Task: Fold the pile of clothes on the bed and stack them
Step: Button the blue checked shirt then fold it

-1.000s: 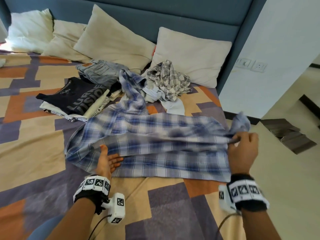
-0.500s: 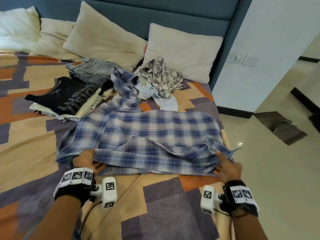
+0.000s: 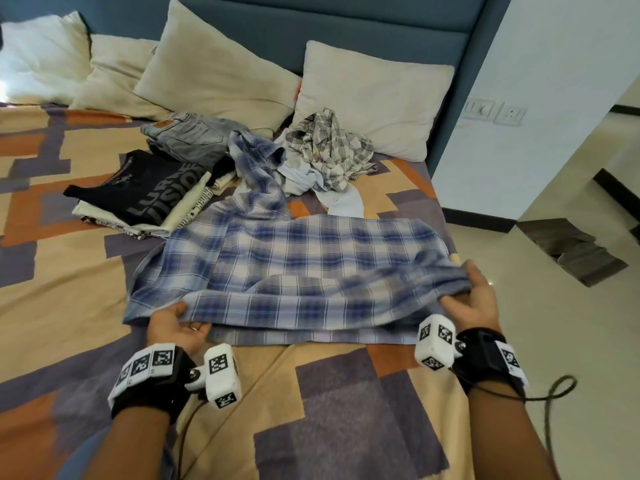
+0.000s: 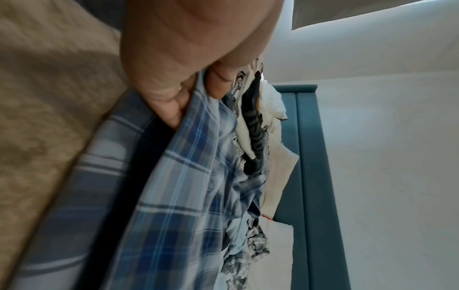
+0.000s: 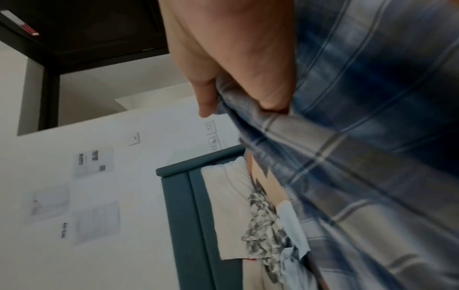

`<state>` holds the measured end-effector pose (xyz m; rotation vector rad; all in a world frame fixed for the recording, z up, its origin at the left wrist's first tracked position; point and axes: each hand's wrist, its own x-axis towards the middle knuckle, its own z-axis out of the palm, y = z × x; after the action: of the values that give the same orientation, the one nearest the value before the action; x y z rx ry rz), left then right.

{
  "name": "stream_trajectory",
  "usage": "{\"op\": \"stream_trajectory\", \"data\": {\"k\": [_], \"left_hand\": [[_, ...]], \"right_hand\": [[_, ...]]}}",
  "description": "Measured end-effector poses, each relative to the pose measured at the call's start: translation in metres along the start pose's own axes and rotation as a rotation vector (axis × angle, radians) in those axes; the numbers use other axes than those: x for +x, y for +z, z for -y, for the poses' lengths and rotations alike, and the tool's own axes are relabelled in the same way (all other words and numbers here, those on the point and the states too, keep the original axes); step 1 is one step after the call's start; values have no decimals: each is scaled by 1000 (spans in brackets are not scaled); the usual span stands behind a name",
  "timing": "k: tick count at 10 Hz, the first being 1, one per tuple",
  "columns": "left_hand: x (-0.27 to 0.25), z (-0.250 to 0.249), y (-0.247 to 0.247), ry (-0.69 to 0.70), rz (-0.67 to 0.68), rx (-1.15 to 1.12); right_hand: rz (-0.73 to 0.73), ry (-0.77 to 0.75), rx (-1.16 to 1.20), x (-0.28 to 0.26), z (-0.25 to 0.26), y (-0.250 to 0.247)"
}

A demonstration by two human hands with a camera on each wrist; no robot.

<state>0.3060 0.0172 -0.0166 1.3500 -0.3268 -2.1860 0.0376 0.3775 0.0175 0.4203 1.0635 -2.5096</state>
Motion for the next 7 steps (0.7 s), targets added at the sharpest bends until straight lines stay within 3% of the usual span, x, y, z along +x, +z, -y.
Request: {"op": "stream_trajectory", "data": {"k": [1,2,3,4,5,7], "left_hand": [[-6,-7,6,62,29,-34],[-6,3,4,127,56,-45],[8,25,-8,107,33,69],[12,39,-14,191,8,188],[7,40,-21,269,-46,261],[-5,41,-33,337,-171,267]], "right_hand": [[67,-112,111,-4,5,17],[-44,-150,15,14,-7,-12],[-172,4,-169,28,-30,-58],[-303,-77,-302,18,-37,-71],[-381,-66,-448,25,-31,-83],[-603,-160,-532,8,-39,-87]]}}
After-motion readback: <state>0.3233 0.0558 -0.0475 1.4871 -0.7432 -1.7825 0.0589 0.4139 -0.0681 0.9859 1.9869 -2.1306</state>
